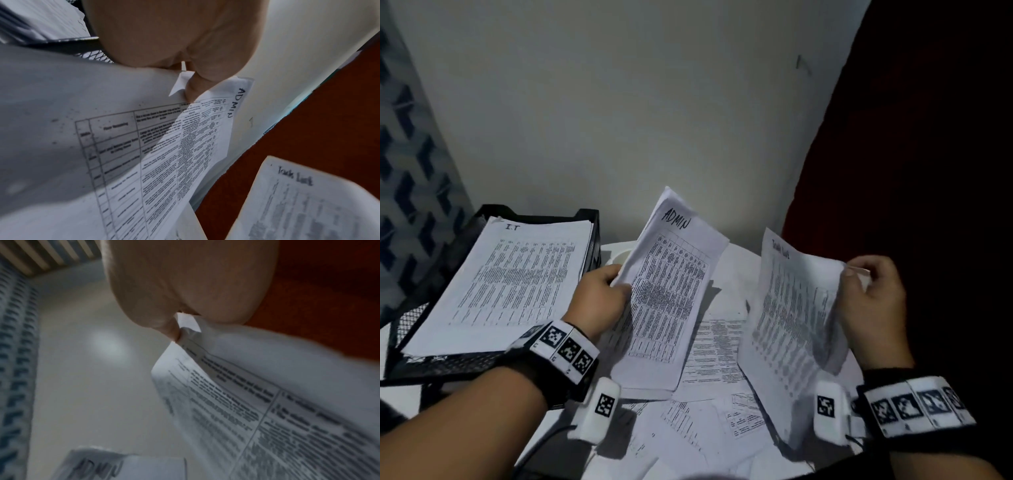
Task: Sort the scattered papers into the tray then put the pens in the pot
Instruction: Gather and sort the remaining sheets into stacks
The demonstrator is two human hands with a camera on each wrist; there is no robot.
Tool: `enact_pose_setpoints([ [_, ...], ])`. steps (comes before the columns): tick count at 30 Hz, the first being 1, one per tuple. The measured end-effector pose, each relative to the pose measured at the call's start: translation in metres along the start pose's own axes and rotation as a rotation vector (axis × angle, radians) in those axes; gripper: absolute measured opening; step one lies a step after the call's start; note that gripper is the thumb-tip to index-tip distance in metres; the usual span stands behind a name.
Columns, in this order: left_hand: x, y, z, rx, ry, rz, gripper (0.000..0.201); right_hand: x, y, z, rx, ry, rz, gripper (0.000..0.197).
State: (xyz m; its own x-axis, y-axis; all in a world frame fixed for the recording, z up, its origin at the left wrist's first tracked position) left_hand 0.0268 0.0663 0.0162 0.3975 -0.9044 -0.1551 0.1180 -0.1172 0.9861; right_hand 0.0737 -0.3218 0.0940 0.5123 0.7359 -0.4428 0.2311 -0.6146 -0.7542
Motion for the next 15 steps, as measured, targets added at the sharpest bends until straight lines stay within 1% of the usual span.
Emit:
enact_pose_setpoints([
  [3, 0.001, 0.012, 0.007, 0.06, -0.018, 0.046, 0.028, -0.023, -0.033, 0.009, -0.023, -0.054, -0.153, 0.028],
  [5, 0.003, 0.017, 0.012, 0.109, -0.039, 0.026, 0.028, -0.031, -0.044, 0.011, -0.009, -0.066, -0.236, 0.029],
  [7, 0.006, 0.019, 0.017, 0.133, -0.072, -0.01, 0.021, -0.03, -0.042, 0.012, 0.065, -0.057, -0.305, 0.027],
  [9, 0.014, 0.023, 0.025, 0.138, -0.136, 0.019, 0.02, -0.021, -0.023, 0.013, 0.202, -0.038, -0.382, 0.026],
  [11, 0.024, 0.024, 0.034, 0.107, -0.22, 0.084, 0.023, -0.004, 0.002, 0.018, 0.369, -0.031, -0.487, 0.021],
  [13, 0.036, 0.019, 0.042, 0.004, -0.347, 0.163, 0.024, 0.014, 0.022, 0.025, 0.502, -0.067, -0.564, 0.014],
  [15, 0.049, 0.018, 0.053, -0.116, -0.5, 0.231, 0.021, 0.031, 0.036, 0.031, 0.593, -0.118, -0.611, 0.017],
])
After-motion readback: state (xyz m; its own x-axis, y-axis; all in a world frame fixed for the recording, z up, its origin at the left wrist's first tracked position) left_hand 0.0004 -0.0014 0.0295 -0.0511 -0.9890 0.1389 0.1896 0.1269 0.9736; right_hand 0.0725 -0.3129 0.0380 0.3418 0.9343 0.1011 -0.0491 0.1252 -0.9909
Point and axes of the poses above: each hand's wrist, its own z-axis away from the middle knuckle, its own x-axis out of the palm, y = z × x, the point moved 5 cm from there along -z, towards the middle knuckle, and after that the axes turned 9 degrees about z, right-handed, at the moved point
